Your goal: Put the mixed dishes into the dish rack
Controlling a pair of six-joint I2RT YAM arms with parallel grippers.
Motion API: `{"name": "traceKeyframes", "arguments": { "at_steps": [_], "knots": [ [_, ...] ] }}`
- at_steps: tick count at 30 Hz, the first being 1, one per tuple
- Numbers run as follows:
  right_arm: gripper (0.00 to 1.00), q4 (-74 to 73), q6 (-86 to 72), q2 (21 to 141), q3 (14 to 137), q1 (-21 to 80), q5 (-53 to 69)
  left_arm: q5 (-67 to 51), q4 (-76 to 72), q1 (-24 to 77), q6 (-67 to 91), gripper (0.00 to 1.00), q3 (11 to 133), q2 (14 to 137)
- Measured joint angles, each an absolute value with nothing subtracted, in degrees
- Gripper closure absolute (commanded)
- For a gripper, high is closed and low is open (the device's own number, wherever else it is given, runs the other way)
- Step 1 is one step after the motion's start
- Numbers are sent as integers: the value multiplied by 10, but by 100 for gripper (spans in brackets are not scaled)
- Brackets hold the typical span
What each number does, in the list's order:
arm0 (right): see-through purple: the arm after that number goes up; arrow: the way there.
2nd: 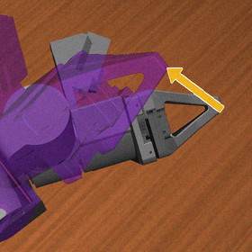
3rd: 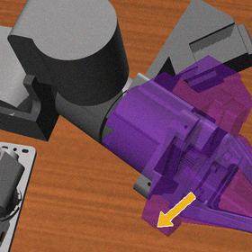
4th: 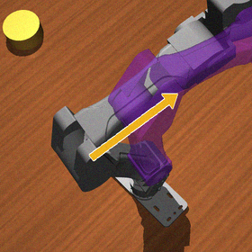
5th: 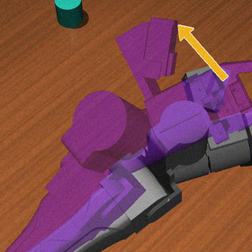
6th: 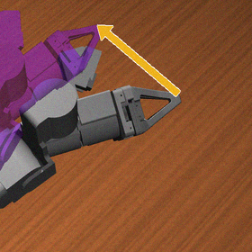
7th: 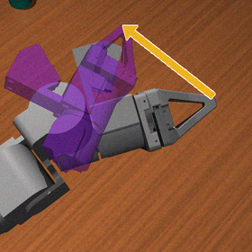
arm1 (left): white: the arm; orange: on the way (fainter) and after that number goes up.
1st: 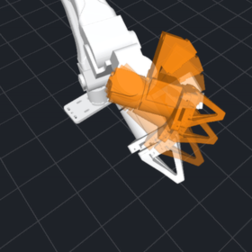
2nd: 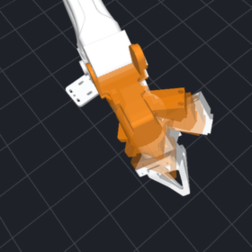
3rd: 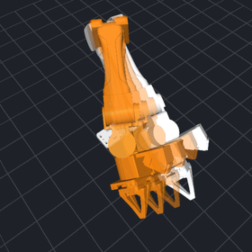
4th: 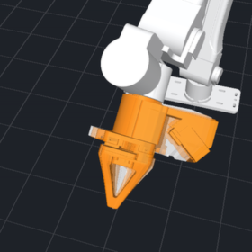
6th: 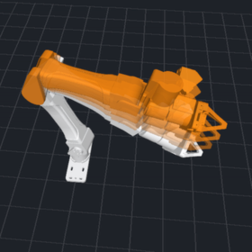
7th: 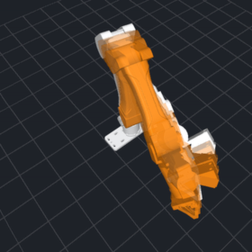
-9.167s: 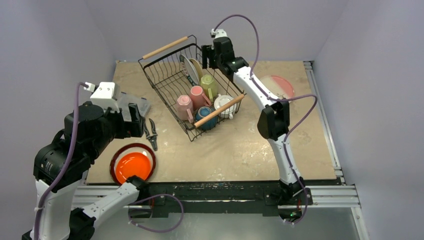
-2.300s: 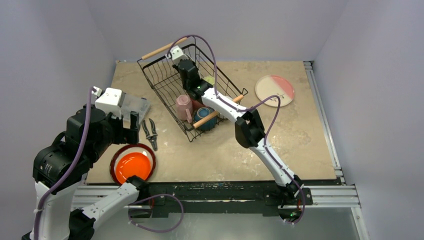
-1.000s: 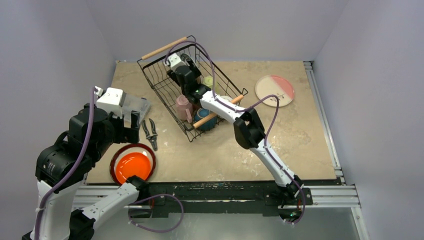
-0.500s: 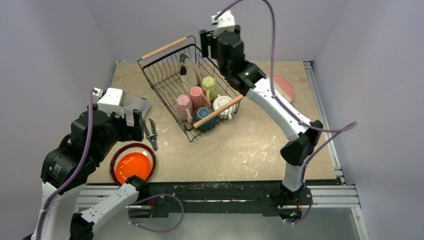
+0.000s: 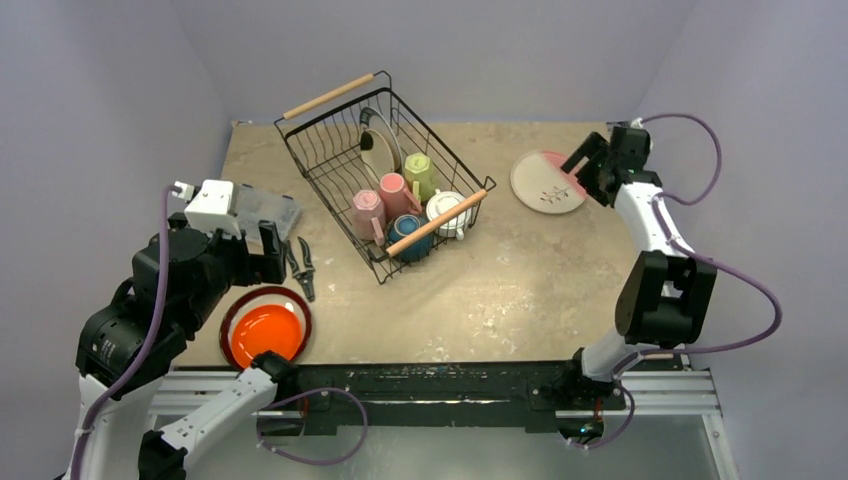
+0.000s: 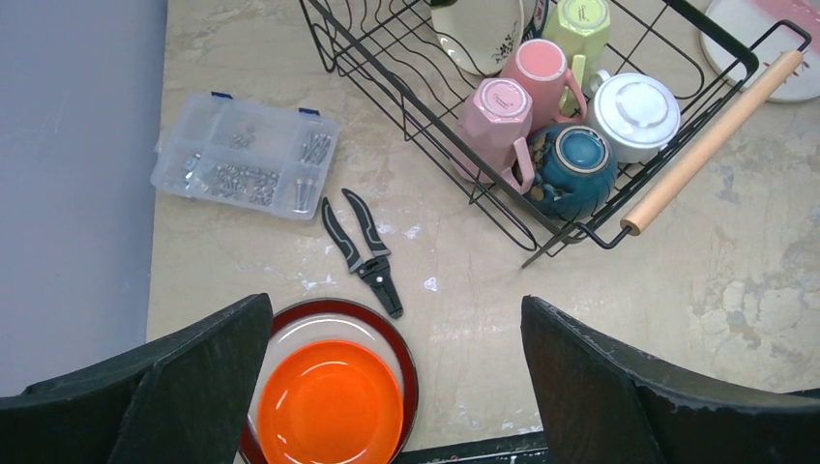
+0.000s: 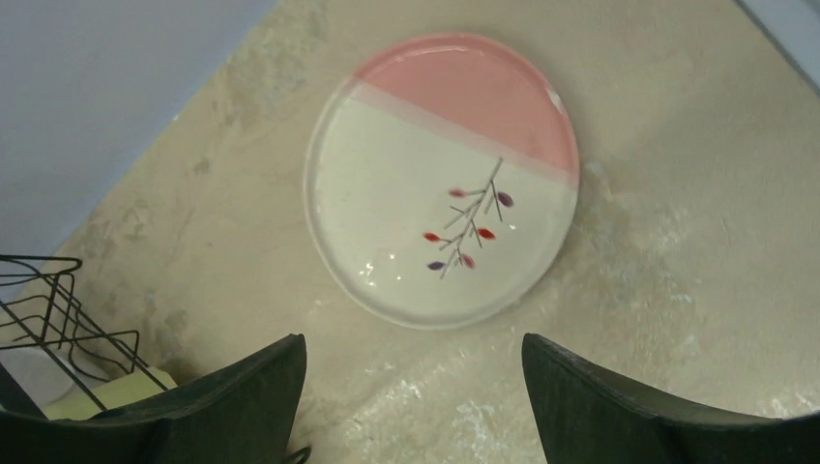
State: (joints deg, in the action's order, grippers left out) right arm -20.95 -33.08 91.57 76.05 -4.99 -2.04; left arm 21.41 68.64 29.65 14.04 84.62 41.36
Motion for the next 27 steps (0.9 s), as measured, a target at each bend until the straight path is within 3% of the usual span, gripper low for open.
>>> {"name": "traceKeyframes", "arguments": {
  "at_steps": [5, 9, 12, 23, 27],
  "knots": [
    [24, -195, -365, 946, 718, -117, 81, 214, 688, 296, 150, 0, 846, 413],
    [41, -175, -387, 992, 715, -138, 120, 214, 696, 296, 166, 0, 846, 416],
    [48, -187, -400, 1039, 728, -148, 115, 214, 705, 296, 176, 0, 848, 425],
    [50, -263, -415, 1160, 835, -152, 44, 195, 719, 296, 194, 0, 885, 507],
    [56, -272, -420, 1188, 863, -150, 35, 179, 722, 296, 195, 0, 901, 536]
  ]
}}
